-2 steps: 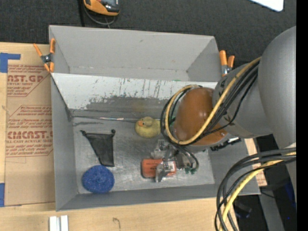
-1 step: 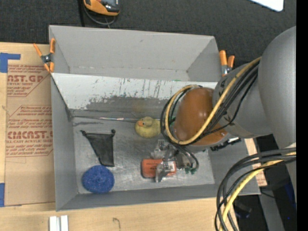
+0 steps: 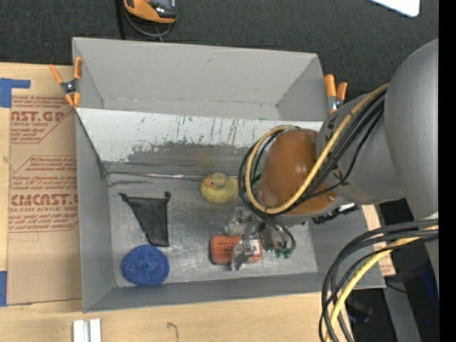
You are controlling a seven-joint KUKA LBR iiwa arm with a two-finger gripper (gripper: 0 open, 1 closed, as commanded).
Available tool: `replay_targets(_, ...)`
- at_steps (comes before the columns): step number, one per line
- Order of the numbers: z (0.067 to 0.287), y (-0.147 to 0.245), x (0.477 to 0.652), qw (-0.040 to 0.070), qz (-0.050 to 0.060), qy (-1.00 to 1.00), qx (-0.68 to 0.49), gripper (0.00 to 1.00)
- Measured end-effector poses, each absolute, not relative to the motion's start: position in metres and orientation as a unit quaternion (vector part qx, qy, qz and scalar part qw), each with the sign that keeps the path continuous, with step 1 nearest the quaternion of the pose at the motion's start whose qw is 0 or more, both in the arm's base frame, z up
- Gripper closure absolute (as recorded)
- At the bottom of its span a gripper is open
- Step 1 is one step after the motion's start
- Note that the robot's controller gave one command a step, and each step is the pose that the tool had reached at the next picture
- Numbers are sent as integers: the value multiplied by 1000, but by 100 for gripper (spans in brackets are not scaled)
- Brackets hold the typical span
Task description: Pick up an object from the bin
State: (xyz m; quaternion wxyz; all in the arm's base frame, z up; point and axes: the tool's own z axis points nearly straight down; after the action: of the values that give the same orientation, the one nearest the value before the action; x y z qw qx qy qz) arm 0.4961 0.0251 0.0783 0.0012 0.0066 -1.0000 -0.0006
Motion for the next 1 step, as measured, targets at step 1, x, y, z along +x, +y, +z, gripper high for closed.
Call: replay_targets(1, 114, -1, 496, -4, 0, -1000, 2, 100)
